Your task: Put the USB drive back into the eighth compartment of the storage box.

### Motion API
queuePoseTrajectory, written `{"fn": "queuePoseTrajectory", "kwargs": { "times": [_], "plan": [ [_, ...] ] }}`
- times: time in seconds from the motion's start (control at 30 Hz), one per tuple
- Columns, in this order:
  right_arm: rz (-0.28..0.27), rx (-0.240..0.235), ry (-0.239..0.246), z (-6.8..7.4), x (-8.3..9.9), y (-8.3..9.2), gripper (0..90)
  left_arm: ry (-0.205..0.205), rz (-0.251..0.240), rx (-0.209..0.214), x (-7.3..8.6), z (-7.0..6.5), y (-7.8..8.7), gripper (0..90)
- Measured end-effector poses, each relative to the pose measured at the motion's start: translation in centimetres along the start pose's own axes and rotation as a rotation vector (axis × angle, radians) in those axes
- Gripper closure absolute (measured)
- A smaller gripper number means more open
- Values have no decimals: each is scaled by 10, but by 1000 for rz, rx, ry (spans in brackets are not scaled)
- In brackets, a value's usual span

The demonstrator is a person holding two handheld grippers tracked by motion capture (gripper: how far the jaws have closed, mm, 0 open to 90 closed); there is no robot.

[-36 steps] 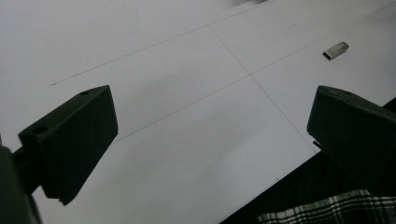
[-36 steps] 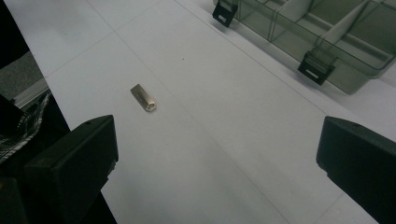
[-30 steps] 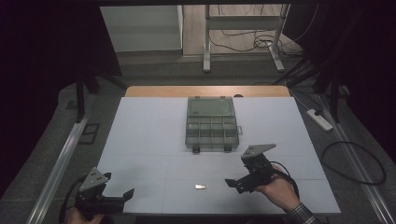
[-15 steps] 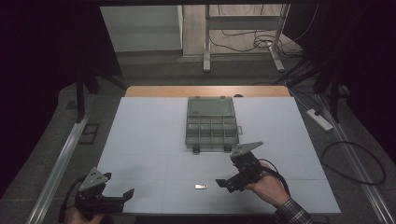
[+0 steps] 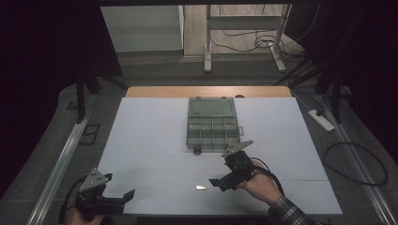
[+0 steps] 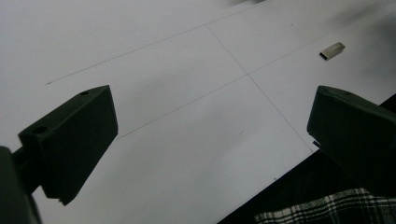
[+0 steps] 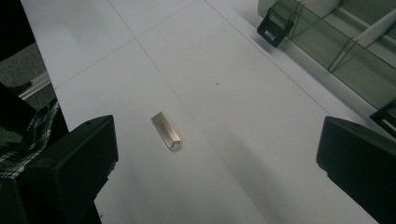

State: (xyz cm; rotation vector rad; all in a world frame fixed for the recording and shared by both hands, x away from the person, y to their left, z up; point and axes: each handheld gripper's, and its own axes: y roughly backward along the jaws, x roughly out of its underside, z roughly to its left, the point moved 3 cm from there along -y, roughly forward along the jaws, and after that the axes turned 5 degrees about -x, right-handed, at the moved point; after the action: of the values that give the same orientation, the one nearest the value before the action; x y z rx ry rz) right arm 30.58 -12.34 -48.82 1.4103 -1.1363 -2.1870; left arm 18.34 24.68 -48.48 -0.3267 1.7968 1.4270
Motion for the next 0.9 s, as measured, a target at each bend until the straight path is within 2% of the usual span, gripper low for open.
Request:
{"fn": "queuePoseTrajectory", "kwargs": {
  "times": [0.3, 0.43, 0.5, 0.67, 0.87, 0.9],
  "plan": [
    [42, -22, 8, 2, -7, -17, 0, 0, -1, 2, 0, 0, 0, 20],
    [62, -17, 28, 3, -10, -24, 0, -2, -1, 3, 0, 0, 0, 20],
    [78, -14, 23, 4, -11, -25, 0, -1, -1, 3, 0, 0, 0, 20],
    [104, 22, 38, 8, -13, -31, 0, -2, 0, 3, 0, 0, 0, 20],
    [149, 16, 45, 13, -14, -40, 0, -2, -2, 3, 0, 0, 0, 20],
    [169, 12, 54, 13, -14, -45, 0, -2, -2, 2, 0, -1, 0, 21]
  ]
}}
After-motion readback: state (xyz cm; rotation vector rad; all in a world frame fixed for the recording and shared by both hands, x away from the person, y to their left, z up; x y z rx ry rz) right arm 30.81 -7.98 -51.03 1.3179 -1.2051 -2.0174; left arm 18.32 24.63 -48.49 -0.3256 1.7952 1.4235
